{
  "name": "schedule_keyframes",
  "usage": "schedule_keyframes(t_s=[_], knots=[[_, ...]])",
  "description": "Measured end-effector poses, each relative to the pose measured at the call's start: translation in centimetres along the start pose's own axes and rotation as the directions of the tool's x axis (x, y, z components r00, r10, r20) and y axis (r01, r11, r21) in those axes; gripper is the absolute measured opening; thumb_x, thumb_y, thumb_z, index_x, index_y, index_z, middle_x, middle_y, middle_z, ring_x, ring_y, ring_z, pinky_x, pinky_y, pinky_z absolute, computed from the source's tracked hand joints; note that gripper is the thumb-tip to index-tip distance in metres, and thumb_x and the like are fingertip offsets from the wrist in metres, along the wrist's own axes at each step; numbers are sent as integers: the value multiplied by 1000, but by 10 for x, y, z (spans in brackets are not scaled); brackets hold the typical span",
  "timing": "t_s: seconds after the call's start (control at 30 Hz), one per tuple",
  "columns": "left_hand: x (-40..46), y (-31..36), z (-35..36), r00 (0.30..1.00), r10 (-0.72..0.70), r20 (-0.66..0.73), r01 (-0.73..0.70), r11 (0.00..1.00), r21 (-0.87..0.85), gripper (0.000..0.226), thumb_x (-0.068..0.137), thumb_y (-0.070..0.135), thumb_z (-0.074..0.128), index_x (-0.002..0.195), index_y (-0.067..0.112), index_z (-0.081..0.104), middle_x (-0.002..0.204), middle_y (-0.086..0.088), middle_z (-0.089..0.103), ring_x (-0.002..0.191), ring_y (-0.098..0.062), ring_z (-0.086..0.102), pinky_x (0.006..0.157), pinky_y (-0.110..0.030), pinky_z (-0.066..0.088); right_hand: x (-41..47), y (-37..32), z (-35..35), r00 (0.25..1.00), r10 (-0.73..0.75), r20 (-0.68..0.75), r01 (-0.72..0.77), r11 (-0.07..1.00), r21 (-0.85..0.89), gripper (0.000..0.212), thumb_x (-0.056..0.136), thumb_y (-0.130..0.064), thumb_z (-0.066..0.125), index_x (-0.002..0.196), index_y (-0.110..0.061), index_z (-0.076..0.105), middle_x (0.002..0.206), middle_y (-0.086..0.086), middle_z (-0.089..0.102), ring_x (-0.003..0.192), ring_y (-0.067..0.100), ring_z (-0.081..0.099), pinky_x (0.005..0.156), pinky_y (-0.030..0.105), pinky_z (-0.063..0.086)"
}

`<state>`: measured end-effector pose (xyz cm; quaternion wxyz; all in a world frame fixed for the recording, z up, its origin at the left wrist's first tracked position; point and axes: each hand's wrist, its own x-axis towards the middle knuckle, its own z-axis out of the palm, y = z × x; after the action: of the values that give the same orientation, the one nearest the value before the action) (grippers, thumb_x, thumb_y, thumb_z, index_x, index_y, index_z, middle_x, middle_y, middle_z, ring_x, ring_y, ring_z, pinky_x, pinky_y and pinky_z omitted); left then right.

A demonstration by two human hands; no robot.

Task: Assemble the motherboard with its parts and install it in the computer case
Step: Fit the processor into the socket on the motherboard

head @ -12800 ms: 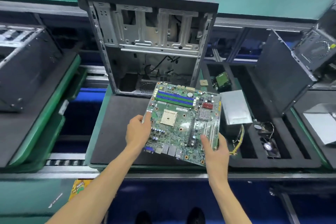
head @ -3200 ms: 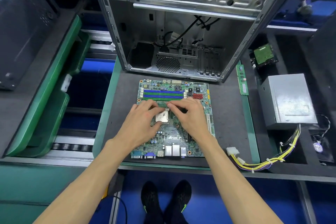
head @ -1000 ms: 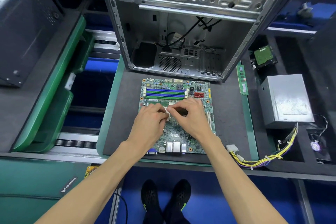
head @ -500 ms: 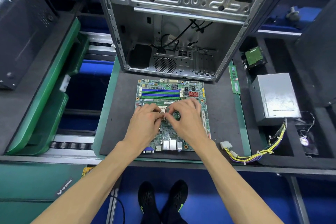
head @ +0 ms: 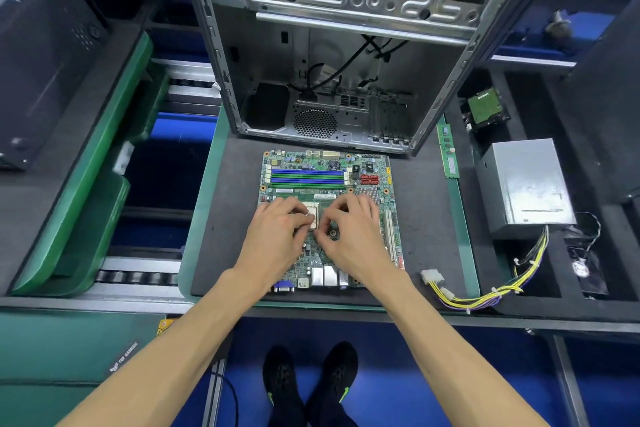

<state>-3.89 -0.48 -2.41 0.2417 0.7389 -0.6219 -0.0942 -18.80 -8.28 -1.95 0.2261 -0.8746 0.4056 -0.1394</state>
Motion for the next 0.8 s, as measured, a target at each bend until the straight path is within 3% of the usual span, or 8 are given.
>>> schedule_keyframes(t_s=[0.17,0.4,0.5,0.63,0.8], knots=[[1,-2,-1,1000,13,2,-13,1000,1,13,87,15,76,99,18,80,97,8,66,91,-19,59,82,-31,36,-2,-2,3,999,28,-22,-27,998,52,10,86,-24,76,86,-21,67,106,-4,50,110,20,40,98,28,28],[1,-3,1,1000,16,-5,-16,1000,-22,13,88,16,75,101,18,79,98,7,66,93,-19,60,85,-32,37,-5,2,1,998,36,-45,-32,996,82,14,83,-28,83,74,-20,74,110,-3,59,117,22,42,105,33,30],[1,-4,2,1000,23,-8,-23,999,-31,13,88,15,76,100,16,80,97,6,66,93,-20,60,85,-34,41,-4,4,-3,999,6,-38,-4,999,50,14,81,-33,84,75,-22,78,110,-4,63,116,21,44,108,43,33],[0,-2,3,999,25,-21,-25,999,-47,13,86,11,77,99,13,80,96,3,67,91,-22,61,84,-39,48,-9,7,-2,999,-36,-39,39,997,69,9,83,-33,83,83,-24,83,112,-4,66,119,20,45,116,55,27],[0,-2,2,1000,19,-25,-20,999,-45,13,86,10,78,98,12,80,97,1,68,91,-25,62,82,-44,50,-14,8,-4,999,-39,-3,39,994,101,12,87,-31,79,96,-24,83,115,-3,66,122,25,45,116,52,27]])
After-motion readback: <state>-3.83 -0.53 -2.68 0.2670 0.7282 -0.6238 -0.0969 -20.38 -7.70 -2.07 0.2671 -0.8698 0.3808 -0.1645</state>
